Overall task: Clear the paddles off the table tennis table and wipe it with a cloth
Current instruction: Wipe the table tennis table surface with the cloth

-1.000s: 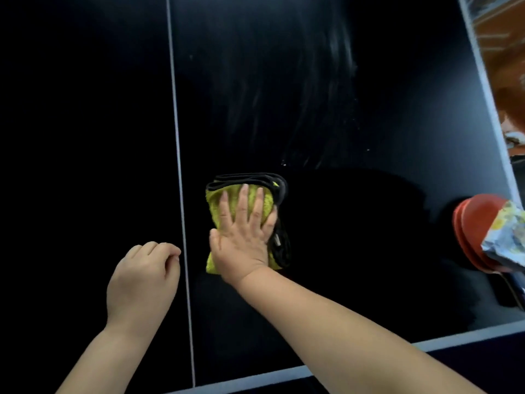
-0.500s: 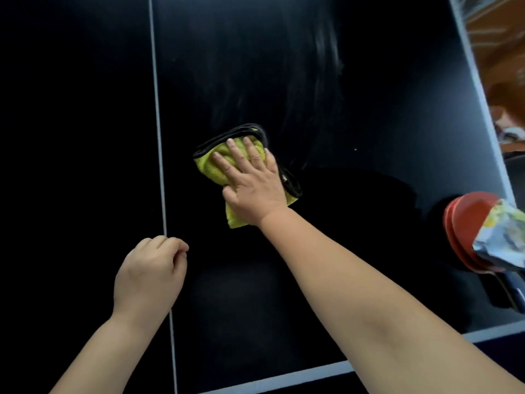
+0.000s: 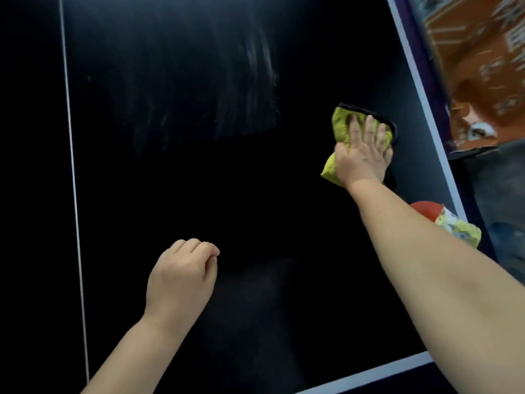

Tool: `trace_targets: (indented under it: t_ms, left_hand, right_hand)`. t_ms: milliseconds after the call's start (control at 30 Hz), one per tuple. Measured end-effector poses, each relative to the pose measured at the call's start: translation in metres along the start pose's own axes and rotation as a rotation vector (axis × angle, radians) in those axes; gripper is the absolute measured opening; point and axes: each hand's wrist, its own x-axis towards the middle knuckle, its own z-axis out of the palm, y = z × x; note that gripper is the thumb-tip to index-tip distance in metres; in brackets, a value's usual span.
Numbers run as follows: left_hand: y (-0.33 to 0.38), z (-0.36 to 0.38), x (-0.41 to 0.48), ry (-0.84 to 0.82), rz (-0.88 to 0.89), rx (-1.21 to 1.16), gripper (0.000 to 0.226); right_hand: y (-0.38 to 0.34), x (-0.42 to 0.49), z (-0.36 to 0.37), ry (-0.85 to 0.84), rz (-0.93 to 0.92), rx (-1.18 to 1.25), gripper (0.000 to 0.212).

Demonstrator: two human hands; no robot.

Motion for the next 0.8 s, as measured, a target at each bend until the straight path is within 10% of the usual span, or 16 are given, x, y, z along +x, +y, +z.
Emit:
trace_targets:
  t_ms: [300,800]
  left_hand:
    - [-0.035,-0.019,-0.023,0.029,-0.168,0.001,0.028]
    - [-0.134,-0.063,-0.047,0.066,-0.223,0.038,0.024]
  right_hand:
    - [-0.084,-0.036,0.024,0.055,0.156,0.004,0.066]
    - [-0.304,-0.181,0.107,-0.109,-0.392,-0.054,0.075]
